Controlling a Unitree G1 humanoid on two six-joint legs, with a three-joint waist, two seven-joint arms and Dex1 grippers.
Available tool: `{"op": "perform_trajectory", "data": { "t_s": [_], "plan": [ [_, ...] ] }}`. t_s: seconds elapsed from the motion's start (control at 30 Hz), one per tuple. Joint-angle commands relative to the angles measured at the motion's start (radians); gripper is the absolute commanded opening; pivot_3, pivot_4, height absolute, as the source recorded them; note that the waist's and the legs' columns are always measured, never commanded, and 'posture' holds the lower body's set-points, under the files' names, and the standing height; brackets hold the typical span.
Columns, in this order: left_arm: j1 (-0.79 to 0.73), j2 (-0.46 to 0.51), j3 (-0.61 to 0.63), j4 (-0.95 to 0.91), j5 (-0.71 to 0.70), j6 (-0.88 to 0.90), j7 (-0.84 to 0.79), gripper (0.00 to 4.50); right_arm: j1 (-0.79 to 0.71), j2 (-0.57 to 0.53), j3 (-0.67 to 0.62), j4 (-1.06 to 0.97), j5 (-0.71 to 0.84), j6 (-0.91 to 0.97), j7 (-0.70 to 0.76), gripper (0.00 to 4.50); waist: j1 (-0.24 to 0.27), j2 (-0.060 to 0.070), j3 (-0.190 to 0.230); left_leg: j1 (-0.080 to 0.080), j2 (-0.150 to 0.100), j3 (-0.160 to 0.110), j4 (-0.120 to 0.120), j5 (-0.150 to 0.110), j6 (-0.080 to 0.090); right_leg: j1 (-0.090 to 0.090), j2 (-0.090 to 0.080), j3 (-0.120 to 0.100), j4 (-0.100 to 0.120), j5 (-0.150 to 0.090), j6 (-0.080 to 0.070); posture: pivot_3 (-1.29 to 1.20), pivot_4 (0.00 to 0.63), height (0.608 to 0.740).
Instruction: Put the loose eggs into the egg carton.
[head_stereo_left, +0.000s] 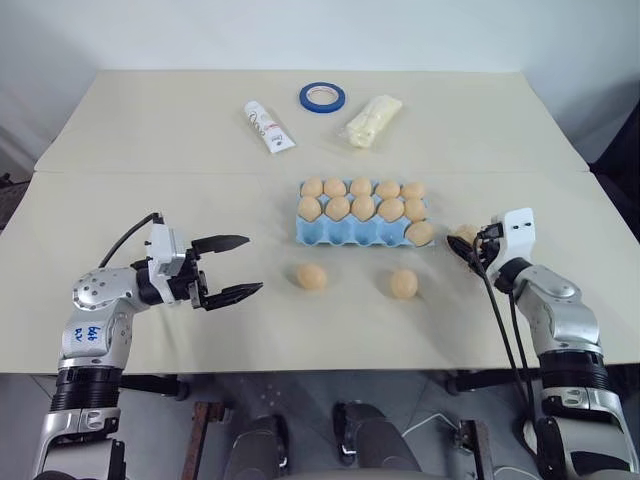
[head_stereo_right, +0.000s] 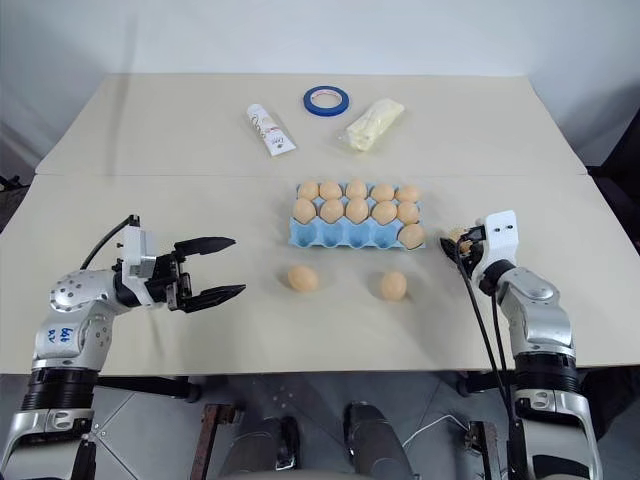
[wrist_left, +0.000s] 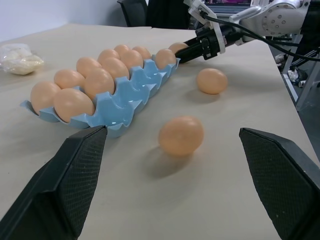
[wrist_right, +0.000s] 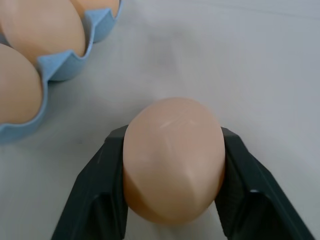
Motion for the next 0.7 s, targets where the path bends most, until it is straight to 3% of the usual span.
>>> {"op": "perform_trajectory", "data": {
  "t_s": [0.03, 0.3, 0.5, 0.7],
  "plan": [
    [0.014, 0.013, 0.034, -0.041, -0.027, -0.006, 0.004, 4.5, 0.03, -0.028, -0.039, -0.166, 0.038, 0.041, 0.003, 1.7, -0.001, 0.0, 0.0, 0.0, 0.0, 0.0, 0.0, 0.0, 0.0, 0.0, 0.0, 0.0, 0.0, 0.0, 0.0, 0.0, 0.15, 0.74],
    [0.014, -0.003, 0.03, -0.03, -0.04, -0.006, -0.009, 4.5, -0.019, 0.021, 0.058, -0.438, 0.103, 0.209, -0.006, 1.69, -0.004, 0.0, 0.0, 0.0, 0.0, -0.001, 0.0, 0.0, 0.0, 0.0, 0.0, 0.0, 0.001, 0.0, 0.0, 0.0, 0.15, 0.74],
    [-0.011, -0.019, 0.02, -0.025, -0.039, -0.003, -0.007, 4.5, -0.109, 0.1, 0.178, -0.347, 0.024, 0.145, -0.006, 1.69, -0.001, 0.0, 0.0, -0.001, 0.0, -0.001, 0.0, 0.0, 0.0, -0.001, 0.0, -0.001, 0.0, 0.0, 0.0, 0.0, 0.15, 0.74],
    [-0.022, -0.028, 0.011, -0.021, -0.037, -0.008, -0.018, 4.5, -0.134, 0.114, 0.228, -0.249, -0.031, 0.07, 0.02, 1.69, 0.003, 0.0, 0.0, -0.003, 0.0, -0.002, 0.0, 0.0, 0.001, -0.001, -0.001, -0.002, -0.002, 0.0, 0.0, 0.0, 0.15, 0.74]
  ]
}}
